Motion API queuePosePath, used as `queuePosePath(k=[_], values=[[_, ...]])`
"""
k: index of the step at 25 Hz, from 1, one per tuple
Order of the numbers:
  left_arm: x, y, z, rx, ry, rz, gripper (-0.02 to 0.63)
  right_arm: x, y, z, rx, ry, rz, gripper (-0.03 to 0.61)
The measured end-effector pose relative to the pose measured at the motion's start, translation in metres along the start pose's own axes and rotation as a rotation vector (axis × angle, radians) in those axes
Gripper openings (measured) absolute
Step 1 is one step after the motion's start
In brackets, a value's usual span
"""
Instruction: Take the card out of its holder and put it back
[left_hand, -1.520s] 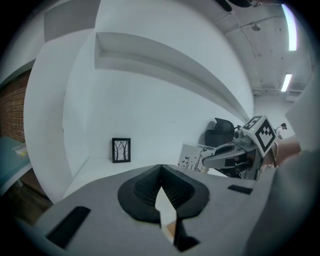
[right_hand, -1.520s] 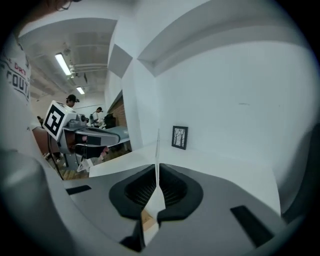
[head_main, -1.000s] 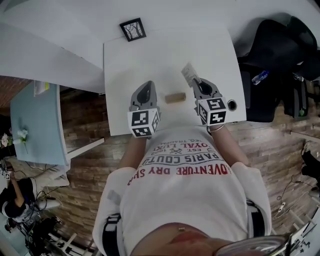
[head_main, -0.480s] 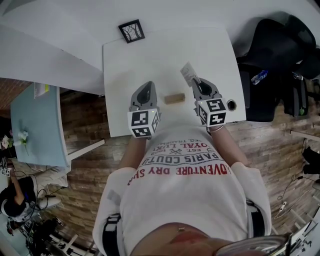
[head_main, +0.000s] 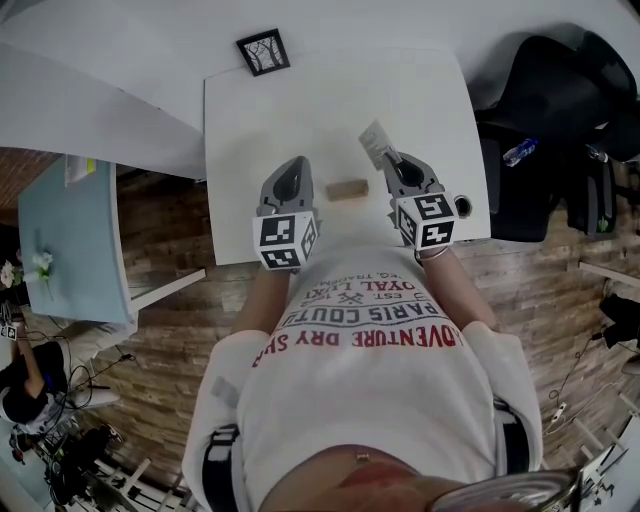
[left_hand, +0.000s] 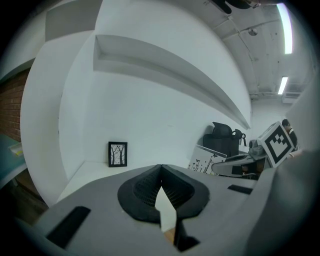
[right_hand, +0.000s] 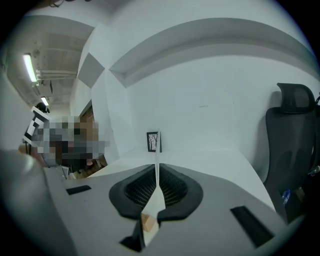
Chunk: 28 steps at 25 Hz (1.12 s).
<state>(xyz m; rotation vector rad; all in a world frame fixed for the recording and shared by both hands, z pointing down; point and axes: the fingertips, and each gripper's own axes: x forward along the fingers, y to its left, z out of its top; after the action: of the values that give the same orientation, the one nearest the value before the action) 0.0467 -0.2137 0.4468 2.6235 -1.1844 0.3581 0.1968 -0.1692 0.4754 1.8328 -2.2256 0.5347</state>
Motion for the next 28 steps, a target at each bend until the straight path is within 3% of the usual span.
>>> queuePosePath(k=[7,11,19,28], values=[[-0.004,-0.001,-0.001,-0.016,-0.007,0.026,0.025,0.002,0.004,-0.001,-0.043,0.008,0.099,0.034],[-0.008,-0.004,-0.008,-0.028,0.009,0.051,0.025,0.005,0.011,0.003,-0.151,0.018,0.234,0.034],[-0.014,0.000,-0.028,-0.080,0.050,0.119,0.025,0.018,0.020,0.007,-0.274,0.036,0.477,0.034],[-0.018,-0.007,-0.044,-0.128,0.068,0.177,0.025,0.017,0.043,-0.014,-0.400,0.135,0.757,0.034]])
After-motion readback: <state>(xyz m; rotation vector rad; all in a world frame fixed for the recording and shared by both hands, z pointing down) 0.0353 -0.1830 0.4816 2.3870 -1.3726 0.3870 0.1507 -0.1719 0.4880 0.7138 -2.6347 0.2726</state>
